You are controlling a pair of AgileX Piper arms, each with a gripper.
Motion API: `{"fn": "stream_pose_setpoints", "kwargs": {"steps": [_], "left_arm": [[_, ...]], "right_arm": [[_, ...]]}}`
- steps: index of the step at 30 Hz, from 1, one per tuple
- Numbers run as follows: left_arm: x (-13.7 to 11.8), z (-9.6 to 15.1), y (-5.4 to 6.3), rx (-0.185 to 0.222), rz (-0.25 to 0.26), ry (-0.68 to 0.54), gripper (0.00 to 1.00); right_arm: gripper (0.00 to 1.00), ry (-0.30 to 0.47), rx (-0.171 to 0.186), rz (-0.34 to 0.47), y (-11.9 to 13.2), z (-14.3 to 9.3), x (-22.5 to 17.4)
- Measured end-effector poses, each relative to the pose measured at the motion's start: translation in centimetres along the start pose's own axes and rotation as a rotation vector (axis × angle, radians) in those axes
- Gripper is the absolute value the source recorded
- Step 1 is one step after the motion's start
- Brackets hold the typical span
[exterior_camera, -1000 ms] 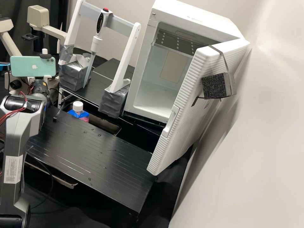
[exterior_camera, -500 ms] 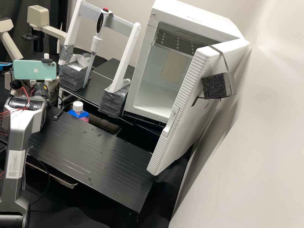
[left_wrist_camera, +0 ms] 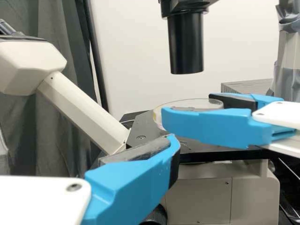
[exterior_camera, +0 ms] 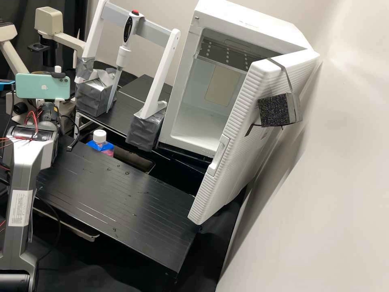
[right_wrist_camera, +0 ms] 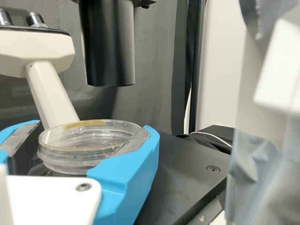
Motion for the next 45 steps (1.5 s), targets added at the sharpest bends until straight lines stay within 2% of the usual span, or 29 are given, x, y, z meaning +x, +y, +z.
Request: {"fn": "stream_pose_setpoints", "kwargs": {"steps": [5, 9, 30, 34, 35, 41, 45], "left_arm": [[0.0, 0.0, 0.0, 0.0, 0.0, 0.0, 1.0], [0.0, 0.0, 0.0, 0.0, 0.0, 0.0, 1.0], [0.0, 0.0, 0.0, 0.0, 0.0, 0.0, 1.0], [0.0, 0.0, 0.0, 0.0, 0.0, 0.0, 1.0], [0.0, 0.0, 0.0, 0.0, 0.0, 0.0, 1.0], [0.0, 0.0, 0.0, 0.0, 0.0, 0.0, 1.0], [0.0, 0.0, 0.0, 0.0, 0.0, 0.0, 1.0]], "right_arm": [[0.0, -0.028, 0.001, 0.004, 0.28, 0.14, 0.49], [0.0, -0.038, -0.019, -0.001, 0.3, 0.18, 0.54], [0.0, -0.048, -0.029, -0.016, -0.18, -0.24, 0.75], [0.0, -0.047, -0.043, -0.017, -0.29, -0.27, 0.85], [1.0, -0.047, -0.043, -0.018, -0.34, -0.21, 0.87], [1.0, -0.049, -0.075, -0.015, -0.33, -0.17, 0.87], [1.0, -0.06, -0.08, -0.016, -0.33, -0.08, 0.87]]}}
